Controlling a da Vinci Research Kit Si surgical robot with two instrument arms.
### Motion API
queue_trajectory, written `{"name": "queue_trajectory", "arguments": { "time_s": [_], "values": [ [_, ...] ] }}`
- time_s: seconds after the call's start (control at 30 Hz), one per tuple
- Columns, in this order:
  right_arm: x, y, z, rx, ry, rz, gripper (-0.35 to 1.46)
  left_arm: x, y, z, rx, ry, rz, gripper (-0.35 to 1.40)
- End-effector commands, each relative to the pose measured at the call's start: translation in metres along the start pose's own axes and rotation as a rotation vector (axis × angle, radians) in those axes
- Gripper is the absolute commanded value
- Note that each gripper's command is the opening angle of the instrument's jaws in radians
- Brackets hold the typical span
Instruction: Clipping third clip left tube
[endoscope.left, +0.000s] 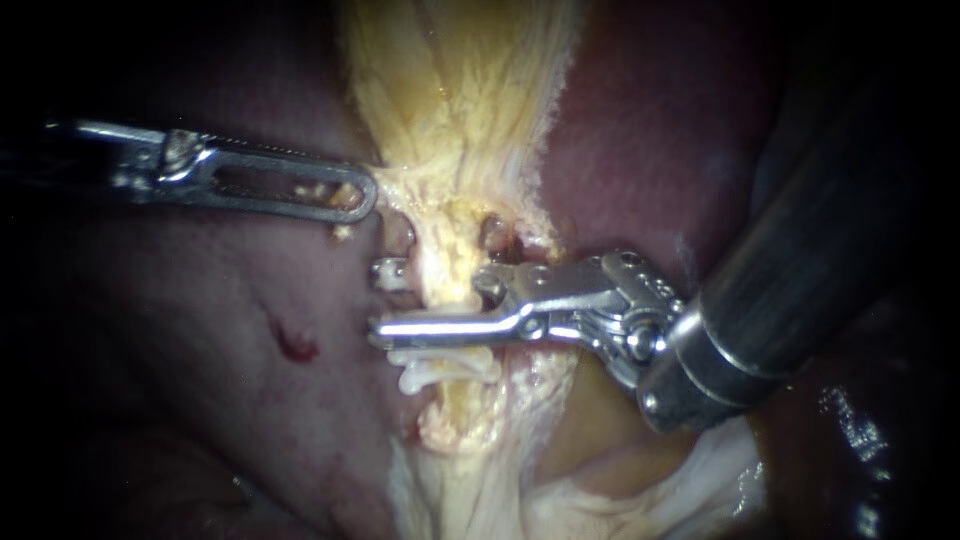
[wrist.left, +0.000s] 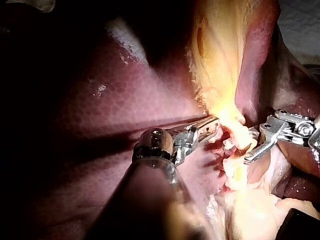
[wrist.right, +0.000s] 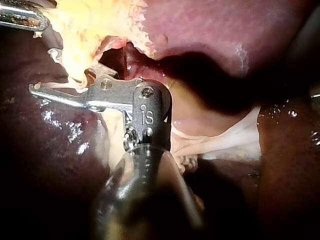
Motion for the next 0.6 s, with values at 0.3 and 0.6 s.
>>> {"name": "queue_trajectory", "arguments": {
  "time_s": [0.3, 0.6],
  "values": [
    [-0.0004, 0.0, -0.0007, 0.038, -0.02, -0.004, -0.27, 0.0, 0.0, 0.0, 0.0, 0.0, 0.0, -0.35],
    [-0.0005, 0.0004, -0.0009, 0.26, -0.113, -0.034, -0.35, 0.0, 0.0, 0.0, 0.0, 0.0, 0.0, -0.35]
  ]
}}
